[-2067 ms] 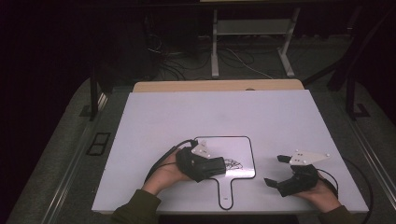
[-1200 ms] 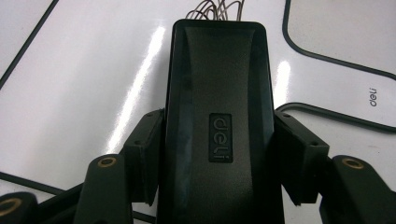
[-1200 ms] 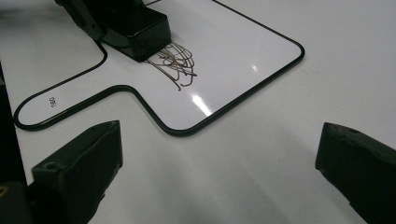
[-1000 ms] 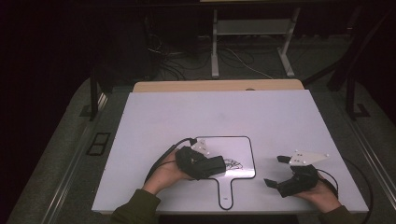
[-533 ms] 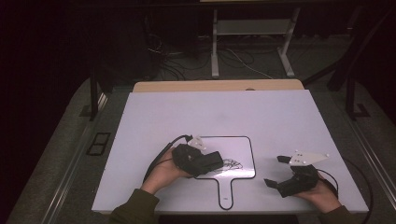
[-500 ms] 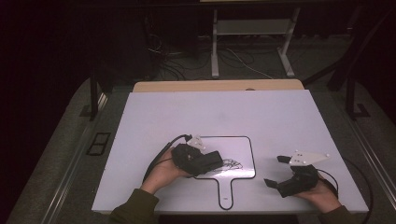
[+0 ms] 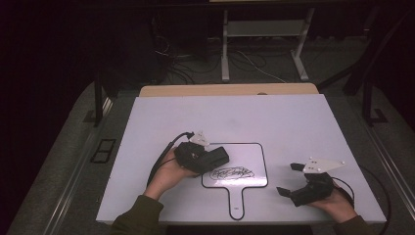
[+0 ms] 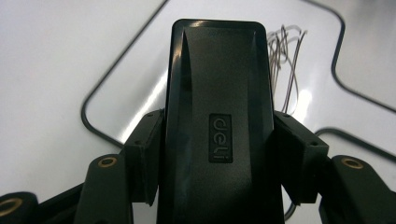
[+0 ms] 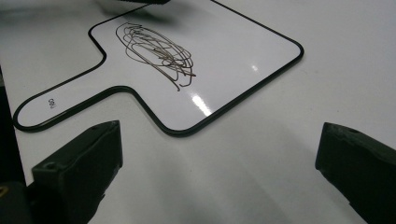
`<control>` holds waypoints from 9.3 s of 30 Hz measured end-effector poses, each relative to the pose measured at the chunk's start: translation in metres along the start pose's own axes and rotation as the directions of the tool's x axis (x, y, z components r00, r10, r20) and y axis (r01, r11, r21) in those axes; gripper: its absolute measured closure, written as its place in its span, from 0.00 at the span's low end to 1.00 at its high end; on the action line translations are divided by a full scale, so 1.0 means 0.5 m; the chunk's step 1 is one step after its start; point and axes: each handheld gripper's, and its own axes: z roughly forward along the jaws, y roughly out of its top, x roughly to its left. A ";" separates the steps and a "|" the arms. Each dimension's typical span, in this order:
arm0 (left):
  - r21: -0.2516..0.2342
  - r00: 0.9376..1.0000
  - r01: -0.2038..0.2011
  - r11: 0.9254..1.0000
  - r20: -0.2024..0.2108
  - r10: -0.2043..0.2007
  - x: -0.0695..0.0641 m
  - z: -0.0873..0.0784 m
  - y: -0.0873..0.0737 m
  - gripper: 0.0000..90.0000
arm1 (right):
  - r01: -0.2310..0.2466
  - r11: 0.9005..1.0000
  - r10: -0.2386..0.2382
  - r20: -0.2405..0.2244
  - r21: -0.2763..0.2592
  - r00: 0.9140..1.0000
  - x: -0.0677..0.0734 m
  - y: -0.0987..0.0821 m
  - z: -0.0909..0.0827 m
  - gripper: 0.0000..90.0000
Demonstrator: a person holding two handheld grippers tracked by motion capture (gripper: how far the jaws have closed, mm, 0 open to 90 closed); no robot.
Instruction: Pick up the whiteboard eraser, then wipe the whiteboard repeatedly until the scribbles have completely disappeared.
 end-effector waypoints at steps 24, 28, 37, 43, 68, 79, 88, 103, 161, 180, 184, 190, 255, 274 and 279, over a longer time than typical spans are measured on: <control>0.027 0.998 -0.060 0.998 0.010 0.059 0.009 0.075 0.051 0.43 | -0.003 1.000 0.003 -0.008 -0.006 1.000 -0.003 0.000 0.002 0.00; 0.035 0.998 -0.060 0.998 0.006 0.059 0.007 0.082 0.048 0.43 | -0.001 1.000 0.001 -0.008 -0.005 1.000 -0.003 -0.001 0.003 0.00; 0.055 0.997 -0.072 0.996 0.001 0.072 0.004 0.094 0.041 0.43 | 0.000 1.000 0.000 -0.009 -0.012 1.000 0.002 -0.001 -0.002 0.00; 0.060 0.997 -0.074 0.995 0.001 0.074 0.006 0.098 0.036 0.43 | 0.001 1.000 -0.002 -0.008 -0.008 1.000 0.001 0.000 0.001 0.00; 0.077 0.990 -0.138 0.987 0.027 0.136 -0.036 0.104 0.040 0.43 | 0.006 1.000 -0.006 -0.007 -0.004 1.000 0.002 -0.001 0.002 0.00; 0.085 0.986 -0.165 0.983 0.053 0.161 -0.063 0.107 0.042 0.43 | 0.005 1.000 -0.005 -0.007 -0.003 1.000 0.002 -0.001 0.002 0.00; 0.085 0.979 -0.188 0.978 0.099 0.180 -0.085 0.111 0.044 0.43 | 0.006 1.000 -0.006 -0.007 -0.004 1.000 0.002 -0.001 0.001 0.00; 0.095 0.988 -0.151 0.984 0.043 0.147 -0.050 0.097 0.035 0.43 | 0.003 1.000 -0.003 -0.006 -0.003 1.000 0.002 -0.001 0.001 0.00; 0.115 0.992 -0.123 0.986 0.037 0.120 -0.039 0.076 0.015 0.44 | 0.004 1.000 -0.004 -0.010 0.000 1.000 0.000 -0.001 0.001 0.00; 0.113 0.991 -0.135 0.984 0.031 0.133 -0.051 0.082 0.020 0.44 | 0.005 1.000 -0.005 -0.011 -0.001 1.000 0.001 -0.001 0.002 0.00; 0.114 0.994 -0.105 0.988 -0.003 0.106 -0.028 0.072 0.011 0.44 | 0.005 1.000 -0.005 -0.010 0.000 1.000 0.001 -0.001 0.002 0.00; 0.110 0.997 -0.060 0.992 -0.043 0.065 0.000 0.055 -0.006 0.44 | 0.005 1.000 -0.005 -0.009 0.000 1.000 0.000 -0.001 0.001 0.00; 0.133 0.998 -0.040 0.990 -0.045 0.046 -0.020 0.034 -0.030 0.44 | 0.004 1.000 -0.004 -0.014 0.001 1.000 0.002 0.001 0.005 0.00; 0.157 0.994 -0.063 0.986 -0.079 0.076 -0.025 0.034 -0.027 0.44 | 0.006 1.000 -0.006 -0.014 0.004 1.000 0.002 0.001 0.005 0.00; 0.150 0.996 -0.046 0.988 -0.074 0.058 -0.008 0.034 -0.027 0.44 | 0.003 1.000 -0.003 -0.012 0.003 1.000 0.001 0.000 0.005 0.00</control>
